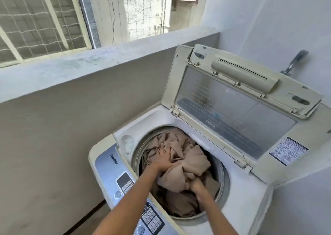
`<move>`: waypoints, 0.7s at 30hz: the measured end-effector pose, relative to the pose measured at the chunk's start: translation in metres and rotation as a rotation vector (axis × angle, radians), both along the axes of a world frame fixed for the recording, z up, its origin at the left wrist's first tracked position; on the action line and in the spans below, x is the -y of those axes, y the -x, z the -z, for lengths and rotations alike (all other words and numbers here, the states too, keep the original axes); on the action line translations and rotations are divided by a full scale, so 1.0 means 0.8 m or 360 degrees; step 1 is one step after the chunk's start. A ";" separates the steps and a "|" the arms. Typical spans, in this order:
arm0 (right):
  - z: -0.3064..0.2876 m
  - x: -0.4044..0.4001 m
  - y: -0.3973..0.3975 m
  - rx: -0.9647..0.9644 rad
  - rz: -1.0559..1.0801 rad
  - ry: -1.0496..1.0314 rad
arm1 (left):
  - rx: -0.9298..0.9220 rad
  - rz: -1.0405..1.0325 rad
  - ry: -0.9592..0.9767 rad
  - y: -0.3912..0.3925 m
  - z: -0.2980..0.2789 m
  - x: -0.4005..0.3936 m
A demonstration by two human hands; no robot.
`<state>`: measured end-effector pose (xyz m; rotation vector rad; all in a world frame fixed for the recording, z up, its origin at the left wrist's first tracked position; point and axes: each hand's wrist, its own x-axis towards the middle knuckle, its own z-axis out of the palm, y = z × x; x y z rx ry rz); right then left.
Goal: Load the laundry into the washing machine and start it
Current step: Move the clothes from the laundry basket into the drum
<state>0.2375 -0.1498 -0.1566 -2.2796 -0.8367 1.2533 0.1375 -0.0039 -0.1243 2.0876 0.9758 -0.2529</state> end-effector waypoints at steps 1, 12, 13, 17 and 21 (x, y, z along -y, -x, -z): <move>-0.001 0.007 -0.020 0.0001 0.0047 0.0096 | -0.0161 0.0041 0.0031 -0.013 0.012 0.008; -0.070 -0.015 -0.077 0.0469 0.0120 -0.0393 | -0.0932 0.0355 -0.0024 -0.047 0.084 0.002; -0.064 -0.021 -0.066 0.0570 0.0025 -0.0394 | -0.0950 0.0383 -0.0015 -0.045 0.085 -0.005; -0.005 -0.026 -0.021 0.0641 -0.0469 0.0137 | -0.0996 0.0639 -0.0026 -0.043 0.055 -0.048; 0.035 -0.040 0.023 0.0723 -0.0844 0.0514 | -0.0995 0.0603 0.0108 -0.055 0.012 -0.090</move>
